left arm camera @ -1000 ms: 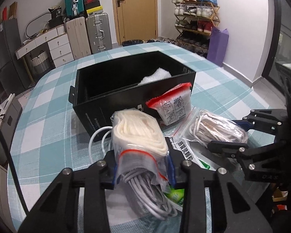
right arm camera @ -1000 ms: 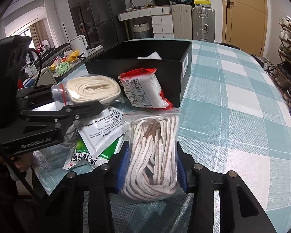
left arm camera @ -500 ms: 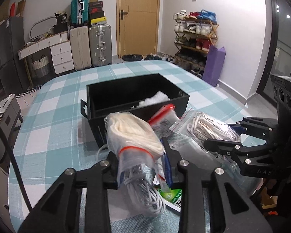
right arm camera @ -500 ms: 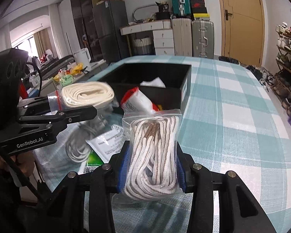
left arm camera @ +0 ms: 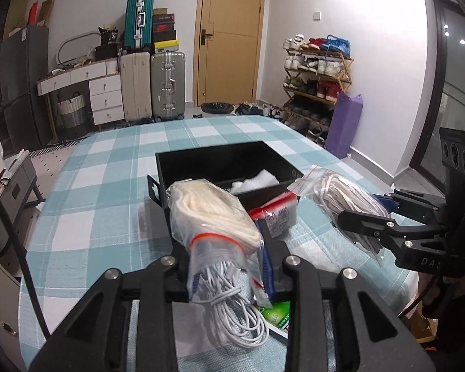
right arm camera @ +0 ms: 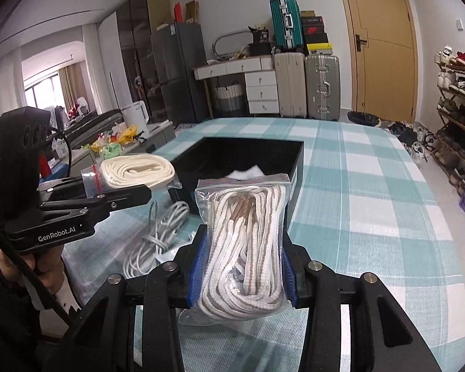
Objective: Organize soft objects
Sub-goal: 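Lift both bags and carry them over the black box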
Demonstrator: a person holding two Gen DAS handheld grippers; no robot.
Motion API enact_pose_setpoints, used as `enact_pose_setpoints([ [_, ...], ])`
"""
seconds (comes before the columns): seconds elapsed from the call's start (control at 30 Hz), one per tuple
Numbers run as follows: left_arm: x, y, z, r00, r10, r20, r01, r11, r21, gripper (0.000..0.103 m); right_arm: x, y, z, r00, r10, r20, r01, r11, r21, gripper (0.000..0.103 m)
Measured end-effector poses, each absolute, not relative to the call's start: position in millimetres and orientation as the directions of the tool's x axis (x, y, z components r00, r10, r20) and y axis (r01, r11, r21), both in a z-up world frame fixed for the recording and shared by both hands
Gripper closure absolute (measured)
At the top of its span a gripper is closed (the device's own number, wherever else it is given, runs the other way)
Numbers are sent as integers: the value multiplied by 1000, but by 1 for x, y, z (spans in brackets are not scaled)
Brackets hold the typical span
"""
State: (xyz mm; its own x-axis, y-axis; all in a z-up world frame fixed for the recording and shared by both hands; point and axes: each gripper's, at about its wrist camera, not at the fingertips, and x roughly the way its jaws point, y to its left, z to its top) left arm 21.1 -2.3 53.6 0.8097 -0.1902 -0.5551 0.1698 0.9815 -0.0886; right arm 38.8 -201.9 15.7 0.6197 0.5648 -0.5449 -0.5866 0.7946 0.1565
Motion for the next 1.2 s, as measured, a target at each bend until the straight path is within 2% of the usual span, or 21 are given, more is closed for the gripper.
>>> enact_pose_setpoints([
  [0.47,28,9,81,855,-184,-485,152,983,-106,73,48,-193,47,649,592,-478,-599,785,160,62],
  [1.2,60,15,94,871,-175,-460,140,984,-111,73,78,-187,62,648,615,-450,-605,774,186,62],
])
